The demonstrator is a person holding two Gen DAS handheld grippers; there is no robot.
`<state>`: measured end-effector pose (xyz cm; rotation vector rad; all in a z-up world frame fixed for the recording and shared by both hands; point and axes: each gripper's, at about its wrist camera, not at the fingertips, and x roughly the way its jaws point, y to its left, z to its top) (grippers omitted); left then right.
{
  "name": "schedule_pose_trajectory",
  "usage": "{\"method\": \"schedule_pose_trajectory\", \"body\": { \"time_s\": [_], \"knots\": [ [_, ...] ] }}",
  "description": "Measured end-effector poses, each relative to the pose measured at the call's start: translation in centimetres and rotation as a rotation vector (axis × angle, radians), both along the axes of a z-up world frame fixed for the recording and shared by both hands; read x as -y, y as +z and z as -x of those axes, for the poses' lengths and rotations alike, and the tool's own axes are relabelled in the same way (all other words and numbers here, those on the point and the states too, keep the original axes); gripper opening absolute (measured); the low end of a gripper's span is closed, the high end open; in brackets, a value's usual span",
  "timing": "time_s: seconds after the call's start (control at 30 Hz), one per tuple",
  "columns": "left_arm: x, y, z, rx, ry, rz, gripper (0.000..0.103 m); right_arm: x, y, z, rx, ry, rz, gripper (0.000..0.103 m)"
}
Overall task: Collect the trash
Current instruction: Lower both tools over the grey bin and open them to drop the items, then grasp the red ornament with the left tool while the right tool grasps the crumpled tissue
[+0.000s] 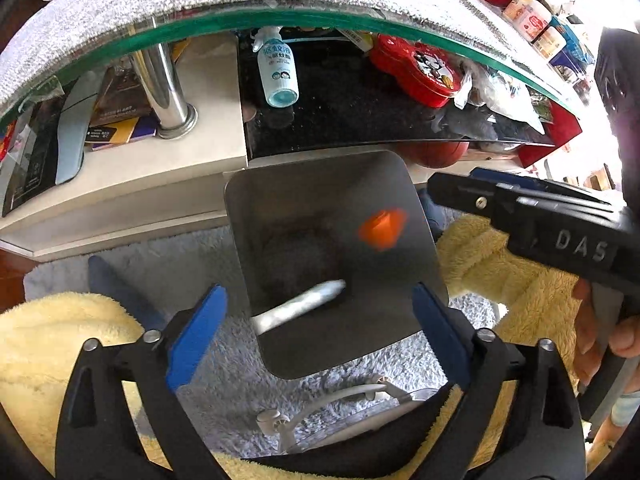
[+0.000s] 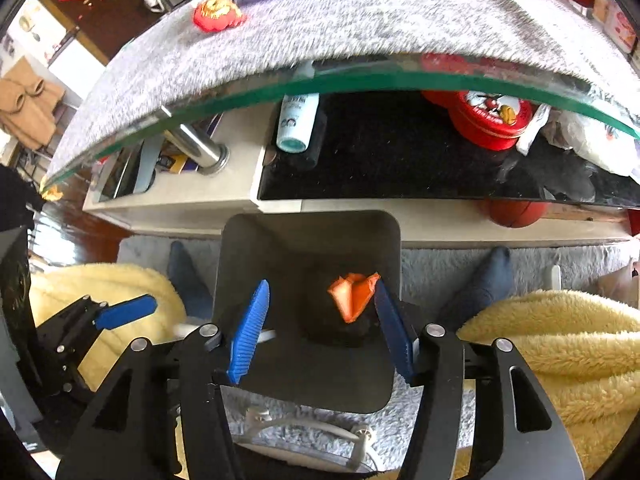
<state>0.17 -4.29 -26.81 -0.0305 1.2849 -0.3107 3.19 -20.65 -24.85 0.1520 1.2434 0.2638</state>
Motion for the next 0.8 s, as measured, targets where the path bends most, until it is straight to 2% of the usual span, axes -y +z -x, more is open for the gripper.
{"method": "schedule_pose_trajectory", "body": {
  "time_s": [0.17, 0.27, 0.53, 0.8],
  "knots": [
    [-0.8, 1.4, -0.1, 0.035, 0.017, 0.01, 0.095, 1.4, 1.9, -0.5, 0.05, -0.044, 0.001, 0.084],
    [-1.6, 2.9, -0.4, 0.069, 0.051, 0.014, 0.095, 2.6, 3.8, -0.8, 0.102, -0.079, 0.005, 0.091],
    [-3.3, 7.6, -1.9, 0.175, 0.1, 0.006, 0.095, 5.0, 8.3, -2.5, 0.212, -0.152, 0.001, 0.092],
    [-3.8, 10.3, -4.3, 0.235, 0.111, 0.01, 0.095, 5.3, 10.0, -5.2, 0.246, -0.16, -0.005, 0.092]
  ]
}}
